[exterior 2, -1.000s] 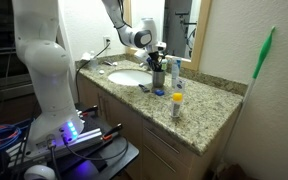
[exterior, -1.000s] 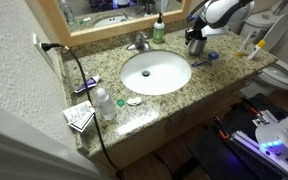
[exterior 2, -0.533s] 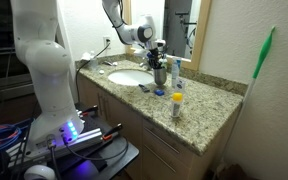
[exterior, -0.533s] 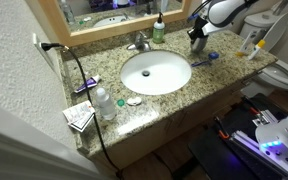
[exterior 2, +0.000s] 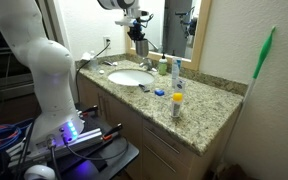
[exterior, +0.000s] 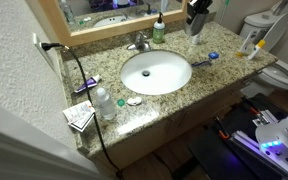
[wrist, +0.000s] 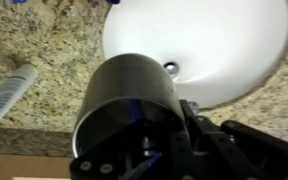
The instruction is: Pick up the cup and put it on the left side of the counter
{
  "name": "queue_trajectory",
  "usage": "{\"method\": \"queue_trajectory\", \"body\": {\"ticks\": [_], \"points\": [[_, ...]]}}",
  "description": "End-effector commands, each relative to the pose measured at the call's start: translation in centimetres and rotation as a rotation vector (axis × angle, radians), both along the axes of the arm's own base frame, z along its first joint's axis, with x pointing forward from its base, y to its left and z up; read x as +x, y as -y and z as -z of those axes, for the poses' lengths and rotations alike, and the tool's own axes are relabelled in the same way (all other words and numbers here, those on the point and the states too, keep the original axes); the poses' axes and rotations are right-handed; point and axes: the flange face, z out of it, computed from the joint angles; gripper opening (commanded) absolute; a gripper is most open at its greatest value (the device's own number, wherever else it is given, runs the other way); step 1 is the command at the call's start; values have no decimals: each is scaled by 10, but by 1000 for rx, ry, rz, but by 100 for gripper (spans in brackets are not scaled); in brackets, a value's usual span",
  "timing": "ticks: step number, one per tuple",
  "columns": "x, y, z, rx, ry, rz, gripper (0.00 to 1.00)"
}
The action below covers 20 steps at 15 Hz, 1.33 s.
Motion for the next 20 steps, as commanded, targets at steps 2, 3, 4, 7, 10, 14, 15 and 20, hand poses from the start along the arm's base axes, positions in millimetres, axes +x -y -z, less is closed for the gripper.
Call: {"method": "queue_trajectory", "body": {"ticks": [2,3,4,7,10,14,15,20], "points": [[-18,-2,-26,40,4,-48,8],[-23,0,-30,44,9,-53,2],[-22,-21,-22,35,-9,-111,2],[-33,-108,-7,48,-43,-289,2],[-34,-184,6,97,-56,-410,2],[-51,-176,9,59,-67,-369,2],[-54,-171,11,27,-72,-348,2],[-24,-254,23,-88,7,-448,2]]}}
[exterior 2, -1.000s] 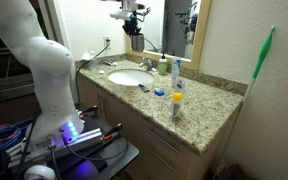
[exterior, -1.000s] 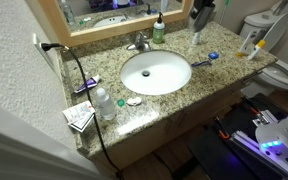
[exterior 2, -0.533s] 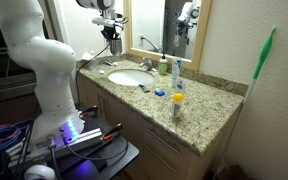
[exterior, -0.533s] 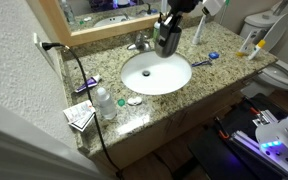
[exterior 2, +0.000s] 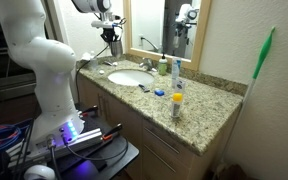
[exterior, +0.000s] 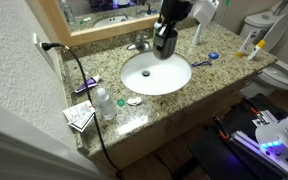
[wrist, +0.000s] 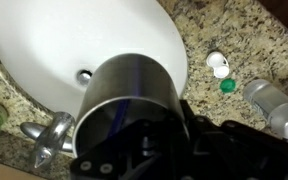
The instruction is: Pick up the cup and put it on the left side of the counter
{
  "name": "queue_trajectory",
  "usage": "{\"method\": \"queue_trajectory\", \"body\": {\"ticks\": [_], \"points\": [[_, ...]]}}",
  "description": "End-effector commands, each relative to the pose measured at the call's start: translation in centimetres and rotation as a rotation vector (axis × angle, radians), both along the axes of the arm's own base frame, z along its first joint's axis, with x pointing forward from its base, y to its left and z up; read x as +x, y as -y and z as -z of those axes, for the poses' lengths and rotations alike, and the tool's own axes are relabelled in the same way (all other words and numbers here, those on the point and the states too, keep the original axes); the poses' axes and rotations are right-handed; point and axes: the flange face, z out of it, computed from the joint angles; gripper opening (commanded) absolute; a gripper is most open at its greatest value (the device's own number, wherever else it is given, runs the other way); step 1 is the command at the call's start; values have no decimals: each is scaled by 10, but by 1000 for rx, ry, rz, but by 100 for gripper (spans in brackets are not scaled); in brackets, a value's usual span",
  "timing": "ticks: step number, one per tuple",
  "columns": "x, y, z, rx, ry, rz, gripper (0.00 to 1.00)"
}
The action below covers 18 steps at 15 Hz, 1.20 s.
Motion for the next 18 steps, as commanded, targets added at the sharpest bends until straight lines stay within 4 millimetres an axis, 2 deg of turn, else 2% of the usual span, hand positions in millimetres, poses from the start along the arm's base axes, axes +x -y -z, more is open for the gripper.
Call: {"method": "queue_trajectory", "body": {"ticks": [1,3,4,5,7,8,10,11,13,15,18], "points": [[40,-63,-2,3,82,-19,2],[65,-84,-11,56,105,37,2],[31,-67,-6,18,89,7,2],[40,-74,-6,31,89,13,8],[40,-74,0,26,78,12,8],[39,-73,0,24,79,12,2],[49,-67,27,-10,-12,21,2],[63,-71,45,-24,-34,22,2],[95,-83,65,-23,-21,37,2],[122,-96,71,9,5,44,2],[155,-117,68,76,13,75,2]]}}
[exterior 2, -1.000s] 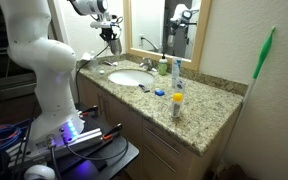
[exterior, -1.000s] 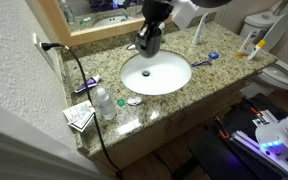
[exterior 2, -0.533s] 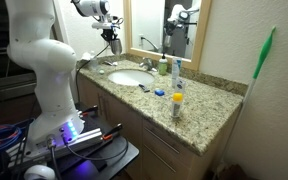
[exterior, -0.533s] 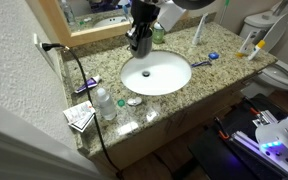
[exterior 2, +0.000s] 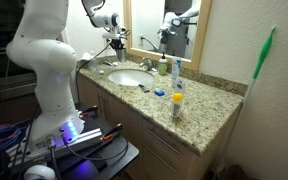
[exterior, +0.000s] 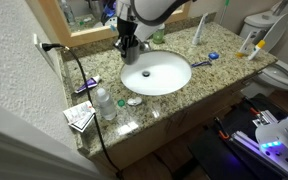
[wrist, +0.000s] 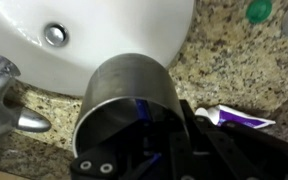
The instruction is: Pick up the cup and put it on the left side of the counter
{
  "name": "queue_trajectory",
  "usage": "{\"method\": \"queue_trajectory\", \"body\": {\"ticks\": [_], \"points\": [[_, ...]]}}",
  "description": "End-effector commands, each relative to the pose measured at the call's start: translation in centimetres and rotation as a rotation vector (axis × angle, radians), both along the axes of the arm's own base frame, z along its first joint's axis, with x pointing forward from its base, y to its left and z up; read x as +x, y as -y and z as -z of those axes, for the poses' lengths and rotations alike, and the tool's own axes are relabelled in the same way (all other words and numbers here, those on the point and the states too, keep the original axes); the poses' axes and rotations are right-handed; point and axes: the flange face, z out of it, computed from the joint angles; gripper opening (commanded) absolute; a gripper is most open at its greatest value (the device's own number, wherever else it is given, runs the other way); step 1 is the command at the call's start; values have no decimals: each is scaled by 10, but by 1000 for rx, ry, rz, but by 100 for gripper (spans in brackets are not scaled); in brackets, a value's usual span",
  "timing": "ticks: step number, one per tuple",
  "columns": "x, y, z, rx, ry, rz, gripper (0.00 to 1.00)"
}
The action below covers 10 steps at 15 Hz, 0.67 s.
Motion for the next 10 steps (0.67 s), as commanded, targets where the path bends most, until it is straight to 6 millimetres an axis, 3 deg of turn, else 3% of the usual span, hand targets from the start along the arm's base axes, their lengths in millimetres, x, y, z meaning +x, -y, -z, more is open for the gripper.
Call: {"method": "queue_trajectory", "body": {"ticks": [1,2,5,6,10], "points": [[39,-32,-12,68,17,13,2],[22,-16,-2,37,14,11,8],[35,-31,-7,65,28,9,8],[37,-31,5,53,-1,13,2],[67,-44,25,74,23,29,2]]}}
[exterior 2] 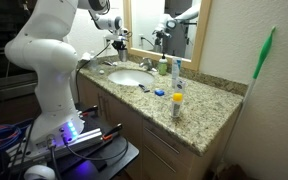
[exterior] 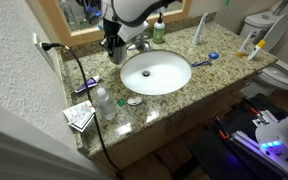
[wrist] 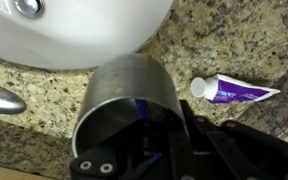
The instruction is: Pick up the cup and put it on the left side of the counter
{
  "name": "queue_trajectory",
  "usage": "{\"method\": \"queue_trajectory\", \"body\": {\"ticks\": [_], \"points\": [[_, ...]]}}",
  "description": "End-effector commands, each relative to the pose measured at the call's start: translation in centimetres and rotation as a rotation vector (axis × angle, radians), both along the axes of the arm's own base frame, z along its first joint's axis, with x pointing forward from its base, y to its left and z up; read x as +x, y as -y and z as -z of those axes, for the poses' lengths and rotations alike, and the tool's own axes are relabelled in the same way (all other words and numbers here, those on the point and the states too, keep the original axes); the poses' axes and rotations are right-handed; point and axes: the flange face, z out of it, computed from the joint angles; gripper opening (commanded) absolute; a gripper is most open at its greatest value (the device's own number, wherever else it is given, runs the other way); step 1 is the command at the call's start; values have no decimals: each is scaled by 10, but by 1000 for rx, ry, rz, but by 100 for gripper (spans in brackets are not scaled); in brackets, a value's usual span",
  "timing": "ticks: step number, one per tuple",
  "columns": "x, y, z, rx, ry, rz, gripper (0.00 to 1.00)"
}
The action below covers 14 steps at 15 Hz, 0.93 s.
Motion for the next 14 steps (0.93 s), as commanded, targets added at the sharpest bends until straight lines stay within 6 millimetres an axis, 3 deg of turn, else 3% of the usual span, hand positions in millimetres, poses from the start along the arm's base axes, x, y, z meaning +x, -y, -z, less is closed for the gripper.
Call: {"method": "queue_trajectory", "body": {"ticks": [1,10,14], "points": [[34,-17,11,24,26,25,2],[82,-23,33,23,-5,111,2],[83,-20,39,32,0,117,8]]}}
